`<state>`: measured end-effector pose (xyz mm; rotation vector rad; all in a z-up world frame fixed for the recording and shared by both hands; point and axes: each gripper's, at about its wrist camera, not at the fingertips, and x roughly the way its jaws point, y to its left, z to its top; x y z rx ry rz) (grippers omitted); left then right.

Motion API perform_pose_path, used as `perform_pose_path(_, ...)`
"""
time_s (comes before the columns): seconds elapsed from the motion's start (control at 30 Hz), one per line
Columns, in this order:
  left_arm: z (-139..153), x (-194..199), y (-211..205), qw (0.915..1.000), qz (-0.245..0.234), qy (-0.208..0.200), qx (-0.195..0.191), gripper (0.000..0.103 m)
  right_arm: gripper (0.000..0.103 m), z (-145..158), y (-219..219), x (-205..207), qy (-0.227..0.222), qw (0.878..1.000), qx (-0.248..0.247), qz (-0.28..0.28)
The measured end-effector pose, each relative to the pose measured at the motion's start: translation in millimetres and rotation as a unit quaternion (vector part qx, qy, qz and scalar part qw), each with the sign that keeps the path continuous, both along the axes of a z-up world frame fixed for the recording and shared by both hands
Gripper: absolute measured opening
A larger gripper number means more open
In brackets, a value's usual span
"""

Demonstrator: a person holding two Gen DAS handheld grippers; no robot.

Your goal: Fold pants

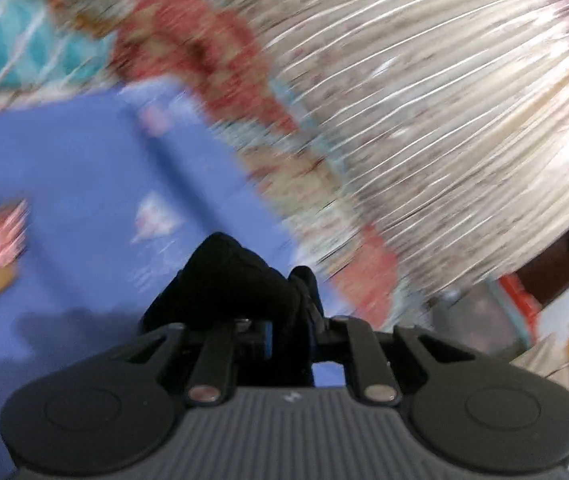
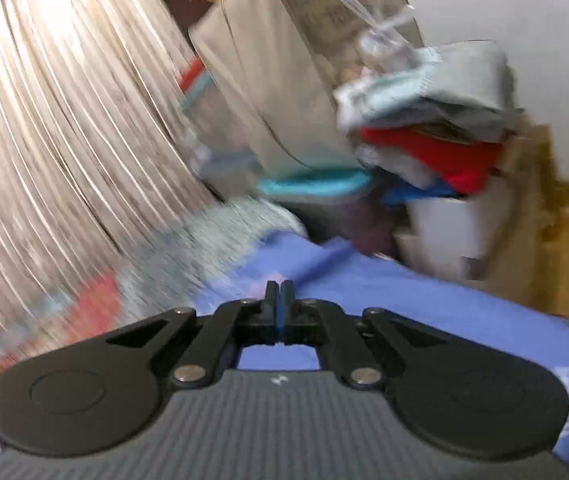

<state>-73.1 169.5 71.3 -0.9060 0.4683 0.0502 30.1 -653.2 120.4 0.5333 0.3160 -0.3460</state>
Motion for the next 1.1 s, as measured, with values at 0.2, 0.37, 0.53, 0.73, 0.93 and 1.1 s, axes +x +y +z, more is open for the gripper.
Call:
perform_pose_path(0.2,-70,-53,7,0.9941,0.051,0.054,-0.078,0.012,0.02,-91,63,-9,0.106,0.972,0.127,0.165)
perform_pose_path(0.37,-76,-66,13,0.9929,0.06,0.05,-0.09,0.013,0.05,-161,112,-7,0.158,0.923,0.294,0.191)
perform_pose_path(0.53,-70,-58,15,0.9938,0.057,0.046,-0.084,0.013,0.056,-192,137,10,0.167,0.89,0.395,0.152)
perform_pose_path(0.73,-75,-55,16,0.9922,0.065,0.047,-0.096,0.013,0.005,-178,140,36,0.172,0.926,0.315,0.115)
perform_pose_path(0.93,-83,-59,15,0.9904,0.068,0.06,-0.104,0.013,0.005,-149,117,14,0.115,0.961,0.229,0.101)
perform_pose_path(1.1,-82,-58,8,0.9913,0.053,0.068,-0.1,0.013,0.004,-110,80,-14,0.048,0.98,0.186,0.061)
